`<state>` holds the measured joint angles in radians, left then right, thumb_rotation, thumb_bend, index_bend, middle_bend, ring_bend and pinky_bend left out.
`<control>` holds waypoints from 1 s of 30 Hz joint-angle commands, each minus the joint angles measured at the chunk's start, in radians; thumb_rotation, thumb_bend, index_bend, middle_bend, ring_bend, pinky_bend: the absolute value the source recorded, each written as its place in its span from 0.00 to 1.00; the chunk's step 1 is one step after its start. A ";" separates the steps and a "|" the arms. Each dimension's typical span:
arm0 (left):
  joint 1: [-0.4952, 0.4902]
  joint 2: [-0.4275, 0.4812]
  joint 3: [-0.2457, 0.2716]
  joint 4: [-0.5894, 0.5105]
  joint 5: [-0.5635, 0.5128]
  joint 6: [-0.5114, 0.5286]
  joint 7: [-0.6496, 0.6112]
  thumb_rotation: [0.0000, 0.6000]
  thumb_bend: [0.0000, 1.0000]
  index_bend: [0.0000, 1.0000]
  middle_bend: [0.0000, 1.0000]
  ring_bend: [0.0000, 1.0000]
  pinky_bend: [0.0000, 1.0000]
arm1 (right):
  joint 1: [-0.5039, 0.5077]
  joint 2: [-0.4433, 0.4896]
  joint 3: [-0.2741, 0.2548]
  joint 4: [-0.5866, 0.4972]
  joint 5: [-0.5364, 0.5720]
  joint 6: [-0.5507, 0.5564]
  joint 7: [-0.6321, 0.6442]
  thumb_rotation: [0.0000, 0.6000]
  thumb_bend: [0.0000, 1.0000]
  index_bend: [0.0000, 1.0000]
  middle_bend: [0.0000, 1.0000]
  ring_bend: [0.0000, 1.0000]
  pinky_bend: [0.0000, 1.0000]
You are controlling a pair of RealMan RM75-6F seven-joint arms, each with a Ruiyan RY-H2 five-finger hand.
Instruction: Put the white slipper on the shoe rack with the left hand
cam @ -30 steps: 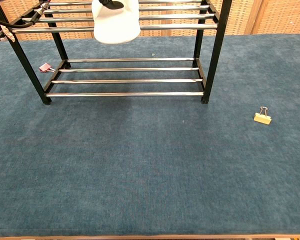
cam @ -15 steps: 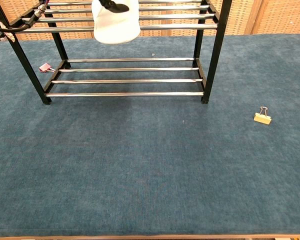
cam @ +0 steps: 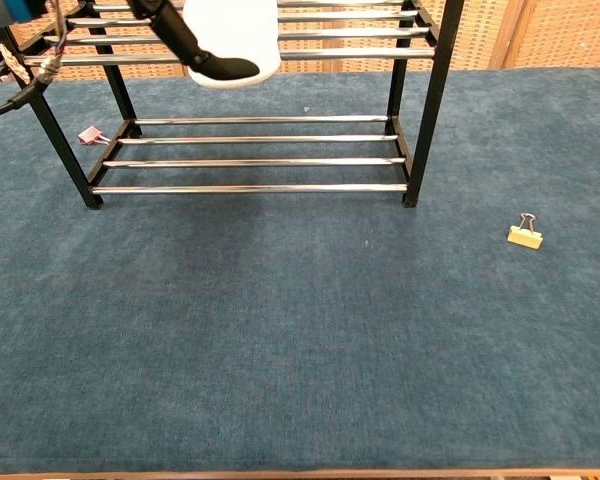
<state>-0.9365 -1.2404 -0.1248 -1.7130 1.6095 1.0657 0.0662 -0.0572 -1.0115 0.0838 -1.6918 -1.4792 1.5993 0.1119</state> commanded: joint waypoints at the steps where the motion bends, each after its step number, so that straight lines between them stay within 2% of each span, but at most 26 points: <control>1: 0.047 0.047 0.048 -0.030 0.083 0.069 -0.053 1.00 0.28 0.25 0.10 0.06 0.25 | -0.001 0.001 0.000 0.000 -0.001 0.001 0.002 1.00 0.00 0.00 0.00 0.00 0.00; 6: 0.119 0.119 0.120 -0.039 0.179 0.158 -0.106 1.00 0.29 0.25 0.10 0.06 0.25 | -0.002 0.004 -0.002 -0.002 -0.007 0.004 0.008 1.00 0.00 0.00 0.00 0.00 0.00; 7: 0.149 0.140 0.149 -0.034 0.204 0.186 -0.111 1.00 0.28 0.25 0.10 0.06 0.25 | -0.003 0.005 -0.003 -0.003 -0.012 0.007 0.010 1.00 0.00 0.00 0.00 0.00 0.00; 13: 0.263 0.168 0.233 0.024 0.273 0.295 -0.107 1.00 0.28 0.25 0.09 0.03 0.24 | -0.005 0.008 -0.007 -0.005 -0.024 0.014 0.018 1.00 0.00 0.00 0.00 0.00 0.00; 15: 0.327 0.169 0.272 0.054 0.280 0.341 -0.098 1.00 0.27 0.21 0.06 0.01 0.19 | -0.008 0.010 -0.008 -0.006 -0.029 0.020 0.024 1.00 0.00 0.00 0.00 0.00 0.00; 18: 0.419 0.168 0.314 0.075 0.257 0.395 -0.085 1.00 0.22 0.10 0.00 0.00 0.04 | -0.011 0.012 -0.010 -0.006 -0.037 0.028 0.030 1.00 0.00 0.00 0.00 0.00 0.00; 19: 0.450 0.165 0.322 0.079 0.246 0.415 -0.071 1.00 0.21 0.06 0.00 0.00 0.01 | -0.012 0.013 -0.011 -0.005 -0.040 0.031 0.031 1.00 0.00 0.00 0.00 0.00 0.00; 22: 0.527 0.149 0.331 0.078 0.210 0.466 -0.030 1.00 0.21 0.01 0.00 0.00 0.00 | -0.016 0.015 -0.012 -0.006 -0.047 0.040 0.034 1.00 0.00 0.00 0.00 0.00 0.00; 24: 0.620 0.123 0.346 0.066 0.170 0.540 -0.021 1.00 0.21 0.00 0.00 0.00 0.00 | -0.020 0.017 -0.013 -0.008 -0.056 0.052 0.039 1.00 0.00 0.00 0.00 0.00 0.00; 30: 0.748 0.073 0.328 0.091 0.104 0.643 -0.015 1.00 0.21 0.00 0.00 0.00 0.00 | -0.030 0.023 -0.018 -0.003 -0.070 0.072 0.063 1.00 0.00 0.00 0.00 0.00 0.00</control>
<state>-0.2280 -1.1427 0.2083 -1.6340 1.7481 1.6777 0.0415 -0.0856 -0.9895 0.0675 -1.6966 -1.5472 1.6683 0.1718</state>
